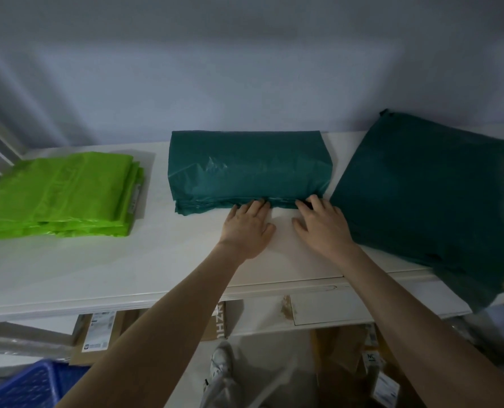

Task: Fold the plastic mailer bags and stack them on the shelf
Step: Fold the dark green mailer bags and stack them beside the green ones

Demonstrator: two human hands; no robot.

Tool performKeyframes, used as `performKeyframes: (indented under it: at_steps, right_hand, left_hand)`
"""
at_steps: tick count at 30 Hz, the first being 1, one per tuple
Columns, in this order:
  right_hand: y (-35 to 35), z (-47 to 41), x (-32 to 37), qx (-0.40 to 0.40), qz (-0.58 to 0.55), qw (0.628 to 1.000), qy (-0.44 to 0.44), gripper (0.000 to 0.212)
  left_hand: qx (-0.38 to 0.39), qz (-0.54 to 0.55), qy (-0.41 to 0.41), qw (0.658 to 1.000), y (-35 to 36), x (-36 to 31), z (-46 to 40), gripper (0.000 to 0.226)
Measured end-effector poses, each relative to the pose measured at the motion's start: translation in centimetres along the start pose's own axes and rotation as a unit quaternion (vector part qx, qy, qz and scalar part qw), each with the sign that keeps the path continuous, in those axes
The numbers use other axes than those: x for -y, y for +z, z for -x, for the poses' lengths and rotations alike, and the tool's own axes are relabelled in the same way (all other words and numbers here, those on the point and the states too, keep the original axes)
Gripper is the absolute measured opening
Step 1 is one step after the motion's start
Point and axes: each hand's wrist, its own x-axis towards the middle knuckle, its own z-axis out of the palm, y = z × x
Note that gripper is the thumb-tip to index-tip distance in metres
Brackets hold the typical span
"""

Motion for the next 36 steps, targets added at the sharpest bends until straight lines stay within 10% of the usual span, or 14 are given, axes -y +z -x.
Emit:
performKeyframes:
  at_steps: [11, 17, 22, 30, 36]
  right_hand:
    - [-1.2, 0.2, -0.1, 0.009, 0.017, 0.999, 0.031, 0.048]
    - [-3.5, 0.1, 0.4, -0.129, -0.016, 0.992, -0.001, 0.036]
    - [-5.8, -1.4, 1.9, -0.214, -0.052, 0.975, -0.029, 0.035]
    - [-5.9, -4.0, 3.5, -0.005, -0.211, 0.976, 0.058, 0.058]
    - [-5.1, -3.2, 8.3, 0.11, -0.486, 0.864, 0.071, 0.058]
  left_hand:
    - [0.003, 0.005, 0.009, 1.0, 0.0, 0.0, 0.3, 0.054]
    - [-0.065, 0.008, 0.005, 0.998, 0.2, 2.2, 1.7, 0.043]
    - [-0.07, -0.008, -0.017, 0.997, -0.2, 4.0, 3.4, 0.077]
    - [-0.1, 0.013, -0.159, 0.982, -1.8, 8.0, 5.6, 0.055]
    - [-0.053, 0.129, -0.226, 0.964, -3.7, 8.9, 5.1, 0.076]
